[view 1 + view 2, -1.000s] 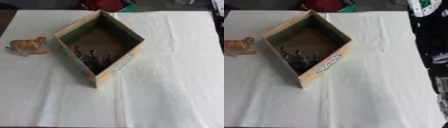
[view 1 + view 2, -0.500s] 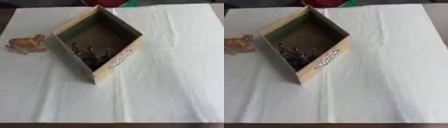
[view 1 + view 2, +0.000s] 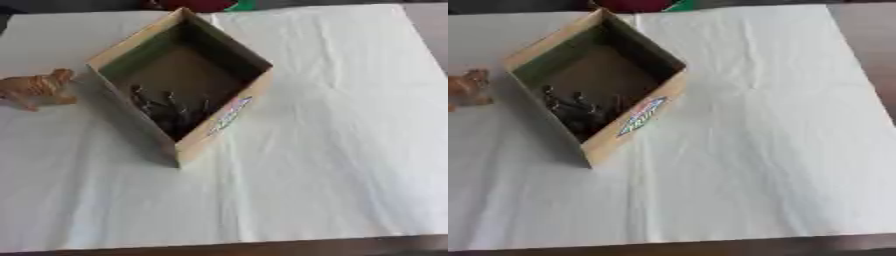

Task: Pick up objects on the table and place them in the box.

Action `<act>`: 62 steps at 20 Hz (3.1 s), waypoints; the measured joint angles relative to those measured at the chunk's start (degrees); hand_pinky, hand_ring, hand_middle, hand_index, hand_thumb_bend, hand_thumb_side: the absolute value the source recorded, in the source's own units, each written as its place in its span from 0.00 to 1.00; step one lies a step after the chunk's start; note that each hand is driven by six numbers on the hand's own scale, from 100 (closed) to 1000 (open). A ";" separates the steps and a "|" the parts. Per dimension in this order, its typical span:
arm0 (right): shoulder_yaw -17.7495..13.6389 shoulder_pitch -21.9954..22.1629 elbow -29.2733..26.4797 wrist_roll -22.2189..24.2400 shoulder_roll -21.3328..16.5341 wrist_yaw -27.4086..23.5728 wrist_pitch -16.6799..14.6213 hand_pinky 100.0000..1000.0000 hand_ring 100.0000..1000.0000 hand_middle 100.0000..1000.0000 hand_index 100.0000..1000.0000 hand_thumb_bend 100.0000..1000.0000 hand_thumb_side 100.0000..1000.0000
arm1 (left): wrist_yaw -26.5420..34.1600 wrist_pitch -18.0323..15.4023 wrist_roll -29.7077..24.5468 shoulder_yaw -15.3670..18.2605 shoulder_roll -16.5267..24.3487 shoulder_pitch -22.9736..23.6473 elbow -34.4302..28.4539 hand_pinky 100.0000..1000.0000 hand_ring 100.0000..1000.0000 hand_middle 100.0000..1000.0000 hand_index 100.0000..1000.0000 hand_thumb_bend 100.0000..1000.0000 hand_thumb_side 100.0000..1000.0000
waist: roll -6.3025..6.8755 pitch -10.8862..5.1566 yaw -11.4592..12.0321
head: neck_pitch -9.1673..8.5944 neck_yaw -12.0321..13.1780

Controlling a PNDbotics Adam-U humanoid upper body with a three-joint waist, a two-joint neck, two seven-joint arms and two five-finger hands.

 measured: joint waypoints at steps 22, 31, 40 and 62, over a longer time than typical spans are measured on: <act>-0.18 15.52 -17.39 -17.64 -3.05 -17.75 14.92 0.70 0.97 0.70 0.79 0.00 0.99 | -17.75 3.01 -17.49 -20.60 16.61 -8.95 26.70 0.64 0.85 0.84 0.97 0.96 1.00 | -0.37 -1.00 -1.82 | -0.34 0.90; 1.22 16.96 -17.43 -24.72 -4.54 -24.79 13.57 0.70 0.98 0.68 0.78 0.00 0.99 | -24.81 -4.00 -24.56 -24.84 15.22 -12.89 37.24 0.67 0.91 0.91 1.00 0.87 0.86 | -0.29 -0.96 -2.11 | -0.79 1.72; 3.39 17.99 -17.51 -31.72 -5.29 -26.05 13.17 0.69 1.00 0.67 0.77 0.00 0.99 | -31.81 -10.25 -31.56 -25.62 12.66 -16.79 42.13 0.68 0.93 0.93 1.00 0.83 0.81 | -0.25 -0.96 -1.63 | -0.88 1.94; 10.13 19.37 -17.56 -47.95 -5.62 -16.81 14.88 0.69 1.00 0.66 0.76 0.00 0.98 | -48.88 -17.87 -48.60 -21.13 2.57 -35.08 50.04 0.66 0.89 0.85 0.93 0.50 0.54 | -0.61 0.49 -1.46 | -2.65 2.35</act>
